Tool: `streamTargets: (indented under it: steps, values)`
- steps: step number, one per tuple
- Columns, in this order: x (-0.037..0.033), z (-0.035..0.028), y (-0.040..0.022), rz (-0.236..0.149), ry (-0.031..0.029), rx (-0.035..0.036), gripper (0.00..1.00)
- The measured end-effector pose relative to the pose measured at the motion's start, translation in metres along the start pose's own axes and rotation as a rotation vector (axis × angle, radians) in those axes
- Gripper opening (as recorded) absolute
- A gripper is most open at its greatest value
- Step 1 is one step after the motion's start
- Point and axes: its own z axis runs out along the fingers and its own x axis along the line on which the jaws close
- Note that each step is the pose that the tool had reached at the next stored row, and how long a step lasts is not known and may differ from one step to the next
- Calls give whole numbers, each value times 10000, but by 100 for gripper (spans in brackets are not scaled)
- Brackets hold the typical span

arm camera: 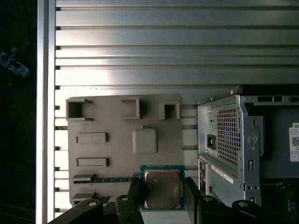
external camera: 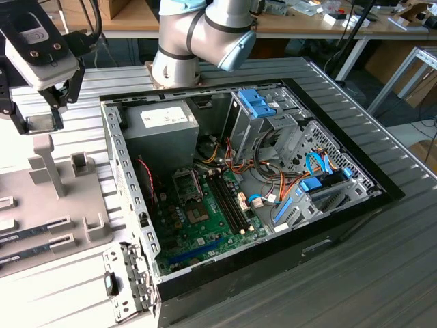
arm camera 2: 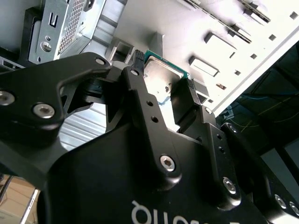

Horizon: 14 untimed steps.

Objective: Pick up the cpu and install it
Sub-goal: 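Pick up the cpu and move it towards the insertion slot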

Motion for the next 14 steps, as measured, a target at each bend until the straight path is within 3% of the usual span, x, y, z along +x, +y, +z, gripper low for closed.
streamTargets:
  steps: [14]
  values:
    - [-113, 8, 2, 1, 3, 0, 47]
